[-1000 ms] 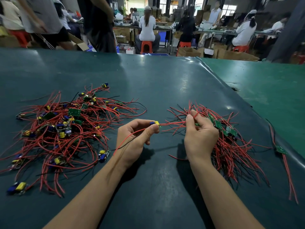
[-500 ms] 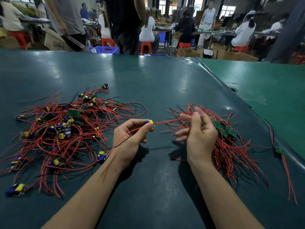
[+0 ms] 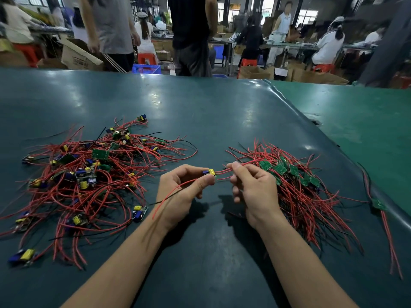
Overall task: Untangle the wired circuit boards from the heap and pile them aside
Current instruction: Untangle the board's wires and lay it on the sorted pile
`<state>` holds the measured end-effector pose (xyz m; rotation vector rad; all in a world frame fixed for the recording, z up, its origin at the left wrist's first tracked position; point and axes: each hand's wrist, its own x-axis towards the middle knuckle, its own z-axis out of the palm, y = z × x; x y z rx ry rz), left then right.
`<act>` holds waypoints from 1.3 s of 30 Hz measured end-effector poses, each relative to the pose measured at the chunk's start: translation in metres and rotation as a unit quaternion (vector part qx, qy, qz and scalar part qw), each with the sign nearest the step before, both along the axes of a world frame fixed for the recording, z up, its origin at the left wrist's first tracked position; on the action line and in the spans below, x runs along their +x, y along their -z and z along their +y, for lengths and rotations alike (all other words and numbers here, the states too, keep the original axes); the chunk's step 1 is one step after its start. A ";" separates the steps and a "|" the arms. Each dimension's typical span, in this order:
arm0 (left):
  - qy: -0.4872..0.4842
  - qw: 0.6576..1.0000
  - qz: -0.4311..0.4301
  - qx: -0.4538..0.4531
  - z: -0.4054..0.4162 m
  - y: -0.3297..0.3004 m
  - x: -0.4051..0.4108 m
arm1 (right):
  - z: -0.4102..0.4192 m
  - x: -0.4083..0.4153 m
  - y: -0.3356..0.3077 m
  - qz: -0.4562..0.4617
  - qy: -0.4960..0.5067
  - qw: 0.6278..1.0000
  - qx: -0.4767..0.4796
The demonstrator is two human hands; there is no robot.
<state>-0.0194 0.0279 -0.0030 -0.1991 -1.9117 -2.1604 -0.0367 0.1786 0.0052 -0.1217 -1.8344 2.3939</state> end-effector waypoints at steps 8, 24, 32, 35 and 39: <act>-0.017 1.000 0.006 0.020 -0.005 -0.002 -0.004 | 0.012 -0.005 -0.002 0.059 0.158 0.986 -0.003; -0.042 0.979 -0.032 0.197 -0.010 -0.009 -0.006 | 0.000 0.005 0.008 0.159 0.113 0.934 0.298; 0.034 0.997 -0.040 0.048 -0.001 -0.006 0.001 | -0.014 0.014 0.001 0.091 -0.118 0.987 0.066; 0.074 0.996 -0.050 0.010 0.003 -0.005 0.004 | -0.011 0.011 0.000 0.069 -0.086 0.993 0.040; 0.084 0.995 -0.052 0.008 0.001 -0.007 0.003 | -0.003 0.007 0.000 0.053 -0.082 0.995 0.038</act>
